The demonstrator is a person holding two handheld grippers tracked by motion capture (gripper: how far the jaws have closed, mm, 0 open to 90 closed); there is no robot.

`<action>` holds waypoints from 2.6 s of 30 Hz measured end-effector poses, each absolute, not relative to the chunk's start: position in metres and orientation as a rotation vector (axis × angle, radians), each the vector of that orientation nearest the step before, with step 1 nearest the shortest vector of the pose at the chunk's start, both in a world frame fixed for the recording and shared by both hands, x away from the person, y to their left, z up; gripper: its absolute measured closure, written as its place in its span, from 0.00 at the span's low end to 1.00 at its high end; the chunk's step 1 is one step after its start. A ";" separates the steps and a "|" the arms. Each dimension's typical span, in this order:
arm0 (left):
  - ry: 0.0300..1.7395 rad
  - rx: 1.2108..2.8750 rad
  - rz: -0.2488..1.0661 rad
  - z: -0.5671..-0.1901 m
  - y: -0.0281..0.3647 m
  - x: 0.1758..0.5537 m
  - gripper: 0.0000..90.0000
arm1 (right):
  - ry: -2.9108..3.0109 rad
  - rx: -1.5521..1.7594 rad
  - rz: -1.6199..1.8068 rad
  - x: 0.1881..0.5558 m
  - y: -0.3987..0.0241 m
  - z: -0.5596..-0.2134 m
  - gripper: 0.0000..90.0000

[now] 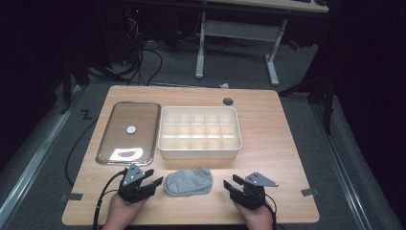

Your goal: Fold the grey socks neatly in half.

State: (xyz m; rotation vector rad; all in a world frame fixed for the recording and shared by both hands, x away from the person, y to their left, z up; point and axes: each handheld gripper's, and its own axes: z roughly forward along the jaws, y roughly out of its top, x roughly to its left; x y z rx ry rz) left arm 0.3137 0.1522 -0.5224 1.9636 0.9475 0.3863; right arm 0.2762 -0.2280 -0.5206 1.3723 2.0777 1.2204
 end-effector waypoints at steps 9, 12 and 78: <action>0.937 1.954 0.384 -0.521 0.152 0.311 0.55 | 2.103 1.321 1.211 0.279 -0.217 -0.515 0.59; 0.929 1.954 0.380 -0.521 0.151 0.311 0.54 | 2.117 1.287 1.212 0.282 -0.210 -0.510 0.55; 0.835 2.113 0.281 -0.513 0.074 0.323 0.96 | 2.333 1.243 1.092 0.297 -0.163 -0.530 0.94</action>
